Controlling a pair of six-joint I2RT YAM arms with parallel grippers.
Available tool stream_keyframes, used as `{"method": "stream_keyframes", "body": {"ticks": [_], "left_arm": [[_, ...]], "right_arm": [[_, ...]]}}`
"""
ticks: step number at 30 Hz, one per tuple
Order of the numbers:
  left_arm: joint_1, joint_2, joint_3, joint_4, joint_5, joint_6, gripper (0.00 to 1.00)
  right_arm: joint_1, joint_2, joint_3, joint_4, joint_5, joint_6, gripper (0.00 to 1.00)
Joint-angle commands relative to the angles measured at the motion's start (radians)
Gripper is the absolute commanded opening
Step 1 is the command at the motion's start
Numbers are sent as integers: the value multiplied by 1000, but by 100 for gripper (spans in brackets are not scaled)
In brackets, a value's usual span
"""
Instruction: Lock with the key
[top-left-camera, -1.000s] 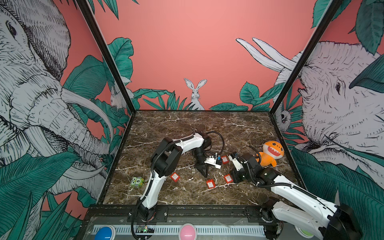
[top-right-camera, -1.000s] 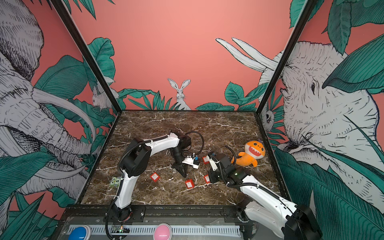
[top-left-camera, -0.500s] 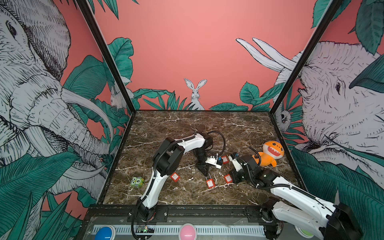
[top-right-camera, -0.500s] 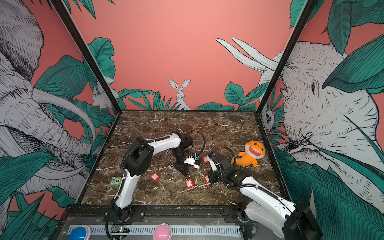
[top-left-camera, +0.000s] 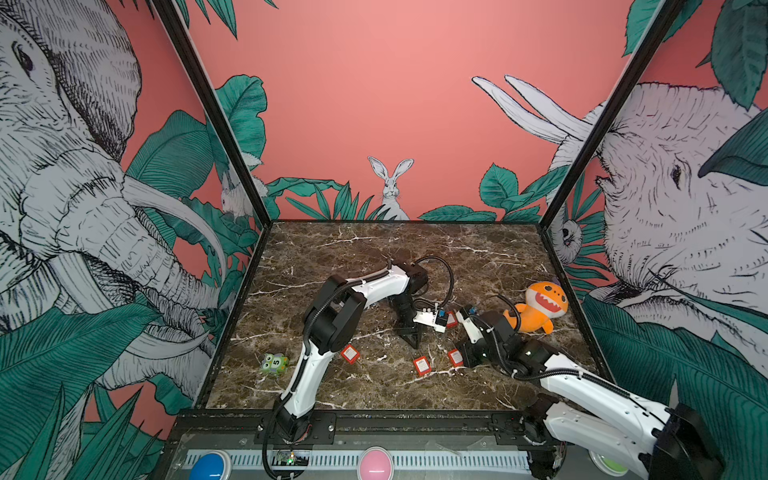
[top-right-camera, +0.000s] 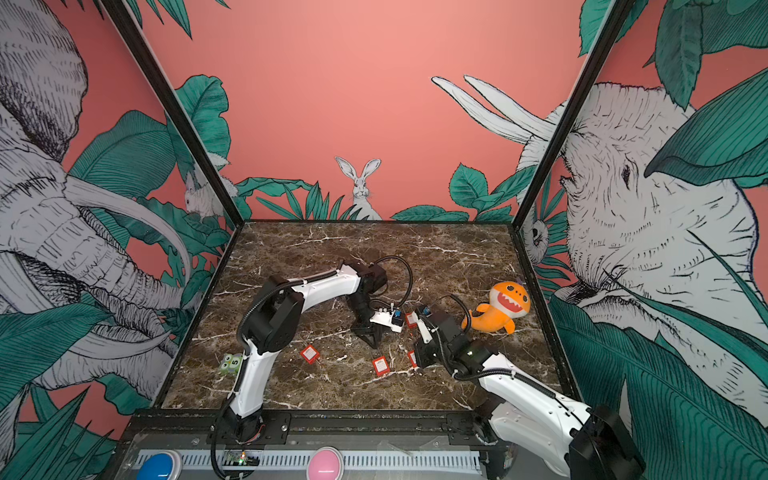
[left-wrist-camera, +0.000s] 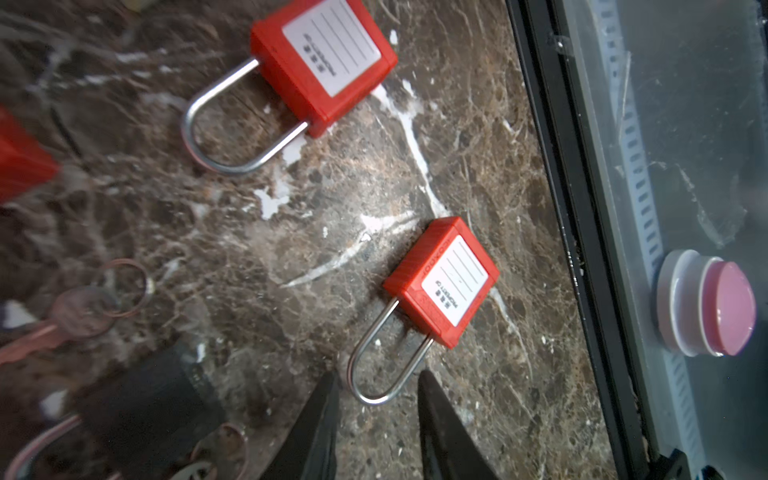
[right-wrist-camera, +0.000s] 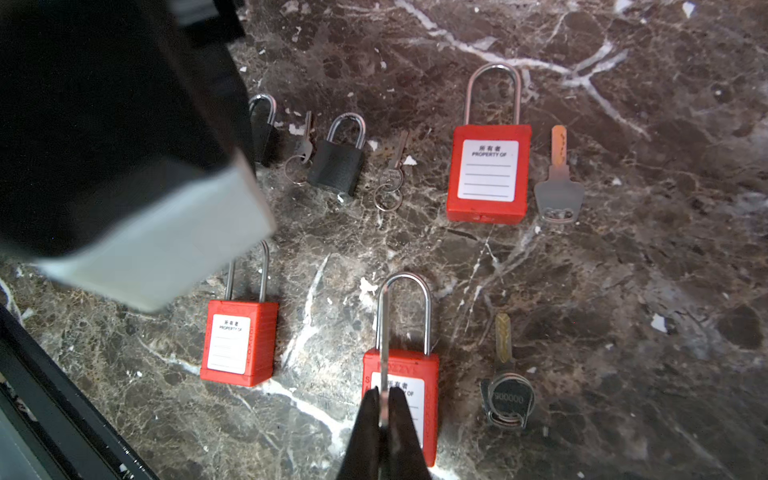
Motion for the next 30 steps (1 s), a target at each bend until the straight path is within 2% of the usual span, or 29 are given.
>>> {"method": "stream_keyframes", "body": {"ticks": [1, 8, 13, 15, 22, 26, 30], "left_arm": [[-1, -132, -22, 62, -32, -22, 37], [62, -320, -195, 324, -69, -151, 38], [83, -513, -444, 697, -302, -267, 39], [114, -566, -511, 800, -339, -317, 40], [172, -720, -714, 1108, -404, -453, 43], [185, -790, -819, 1274, -441, -506, 54], [208, -829, -873, 1339, -420, -556, 59]], "right_arm": [[13, -4, -6, 27, 3, 25, 0], [73, 53, -9, 69, 9, 60, 0], [121, 144, -2, 130, 11, 78, 0], [135, 184, 7, 141, 14, 78, 0], [181, 313, 57, 169, 30, 87, 0], [195, 360, 89, 173, 44, 89, 0], [204, 403, 104, 176, 45, 93, 0]]}}
